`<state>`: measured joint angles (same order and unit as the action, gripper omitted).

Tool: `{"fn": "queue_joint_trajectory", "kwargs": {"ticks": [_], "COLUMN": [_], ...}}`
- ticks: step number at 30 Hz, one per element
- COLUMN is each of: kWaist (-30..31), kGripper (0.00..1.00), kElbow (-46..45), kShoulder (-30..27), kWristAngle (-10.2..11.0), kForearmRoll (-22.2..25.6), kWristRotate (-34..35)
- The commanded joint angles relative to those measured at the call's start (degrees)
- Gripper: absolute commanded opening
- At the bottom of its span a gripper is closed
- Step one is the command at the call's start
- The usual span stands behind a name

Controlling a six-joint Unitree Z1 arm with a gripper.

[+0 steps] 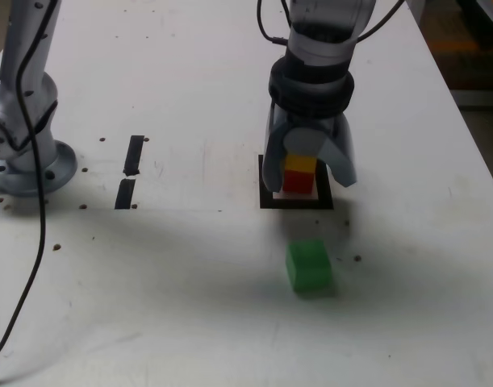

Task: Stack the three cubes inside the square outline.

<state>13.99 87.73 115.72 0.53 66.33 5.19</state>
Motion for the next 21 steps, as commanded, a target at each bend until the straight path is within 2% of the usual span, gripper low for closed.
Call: {"fn": "queue_joint_trajectory", "kwargs": {"ticks": [1, 6, 14, 17, 21], "kWaist": [-0.16, -0.11, 1.37, 2.45, 4.63], "kGripper": [0.96, 0.98, 0.98, 0.99, 0.99], "kElbow": [-0.11, -0.22, -0.1, -0.09, -0.02], "kShoulder": [-0.4, -2.81, -9.18, -11.12, -12.17], "kWristAngle": [0.14, 1.87, 5.11, 5.26, 3.9], "kForearmRoll": [0.15, 2.31, 8.48, 9.93, 10.82], "kWristRotate": [-0.17, 1.13, 5.28, 7.33, 10.99]}}
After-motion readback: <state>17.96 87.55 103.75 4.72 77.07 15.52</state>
